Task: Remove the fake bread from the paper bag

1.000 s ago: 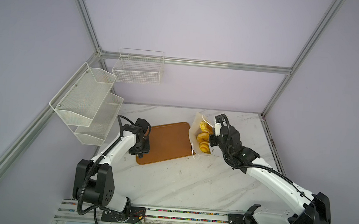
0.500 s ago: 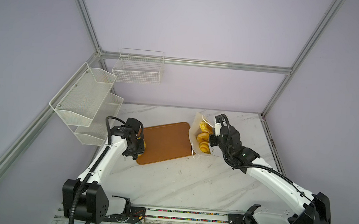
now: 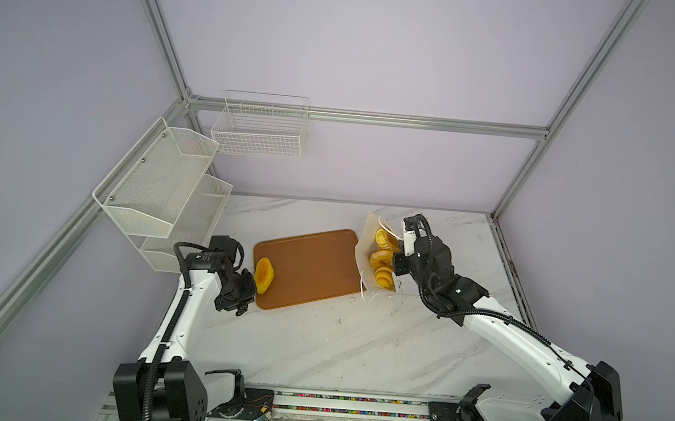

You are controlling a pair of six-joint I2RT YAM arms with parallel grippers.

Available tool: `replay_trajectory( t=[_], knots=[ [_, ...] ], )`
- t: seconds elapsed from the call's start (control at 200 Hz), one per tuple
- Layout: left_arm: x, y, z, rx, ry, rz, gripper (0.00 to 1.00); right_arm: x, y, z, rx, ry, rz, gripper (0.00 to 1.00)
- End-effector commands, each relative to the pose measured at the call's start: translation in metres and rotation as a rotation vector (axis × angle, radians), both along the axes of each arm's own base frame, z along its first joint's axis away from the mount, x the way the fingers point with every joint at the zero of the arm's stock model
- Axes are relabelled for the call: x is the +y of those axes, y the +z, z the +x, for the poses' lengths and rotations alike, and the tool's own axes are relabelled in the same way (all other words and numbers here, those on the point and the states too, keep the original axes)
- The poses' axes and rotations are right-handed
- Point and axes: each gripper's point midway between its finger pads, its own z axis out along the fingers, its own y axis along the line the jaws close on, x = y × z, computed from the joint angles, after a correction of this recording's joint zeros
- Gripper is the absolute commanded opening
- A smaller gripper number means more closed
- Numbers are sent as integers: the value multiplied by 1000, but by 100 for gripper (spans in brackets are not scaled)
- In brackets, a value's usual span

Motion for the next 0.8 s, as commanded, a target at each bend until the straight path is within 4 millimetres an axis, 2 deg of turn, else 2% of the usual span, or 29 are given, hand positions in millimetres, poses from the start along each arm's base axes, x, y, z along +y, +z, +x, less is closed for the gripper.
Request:
replay_trajectory(
  t=[0.0, 0.095, 0.355, 0.45, 0.63, 0.8],
  knots=[
    [-13, 0, 6, -51, -38, -74, 18, -1, -1, -2, 5, 6, 15, 0],
    [-15, 2, 5, -60, -41, -86, 16, -1, -1, -2, 6, 7, 16, 0],
    [-39, 14, 11, -105, -74, -224, 14, 2, -3, -1, 11, 16, 18, 0],
    [-39, 18, 12, -117, -75, -225, 14, 3, -3, -1, 13, 20, 20, 0],
    [-28, 22, 10, -109, -114, -112, 28, 3, -2, -2, 11, 23, 25, 0],
    [-30, 27, 13, -60, -193, 67, 37, 3, -2, -2, 13, 25, 28, 0]
  ],
)
